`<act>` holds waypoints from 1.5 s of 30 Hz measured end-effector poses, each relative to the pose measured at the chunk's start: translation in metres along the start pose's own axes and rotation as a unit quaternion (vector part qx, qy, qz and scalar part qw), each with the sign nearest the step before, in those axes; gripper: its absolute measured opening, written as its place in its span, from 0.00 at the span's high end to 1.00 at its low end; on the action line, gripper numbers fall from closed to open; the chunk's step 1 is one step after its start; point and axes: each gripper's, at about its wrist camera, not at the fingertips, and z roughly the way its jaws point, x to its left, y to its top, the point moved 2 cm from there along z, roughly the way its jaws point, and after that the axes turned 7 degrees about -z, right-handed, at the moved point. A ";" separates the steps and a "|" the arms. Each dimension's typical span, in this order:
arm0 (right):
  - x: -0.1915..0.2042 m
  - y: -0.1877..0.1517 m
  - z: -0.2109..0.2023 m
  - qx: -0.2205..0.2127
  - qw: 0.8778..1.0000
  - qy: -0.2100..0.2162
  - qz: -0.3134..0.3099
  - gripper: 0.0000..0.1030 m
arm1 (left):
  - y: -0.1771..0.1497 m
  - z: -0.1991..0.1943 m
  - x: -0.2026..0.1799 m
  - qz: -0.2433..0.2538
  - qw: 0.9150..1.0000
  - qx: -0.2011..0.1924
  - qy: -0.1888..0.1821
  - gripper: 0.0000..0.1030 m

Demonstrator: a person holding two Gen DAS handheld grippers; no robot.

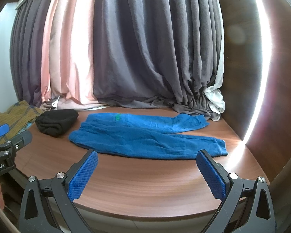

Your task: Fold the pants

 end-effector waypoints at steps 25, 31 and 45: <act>0.030 0.007 0.043 0.025 1.000 0.008 -0.007 0.01 | 0.010 0.054 0.030 0.008 1.000 0.026 -0.003 0.00; 0.052 0.014 0.077 0.044 0.999 0.000 -0.010 0.01 | 0.015 0.087 0.048 0.034 0.999 0.027 -0.009 0.00; 0.110 0.014 0.139 0.095 0.993 -0.042 -0.051 0.01 | 0.012 0.158 0.079 0.099 0.992 0.047 -0.056 0.00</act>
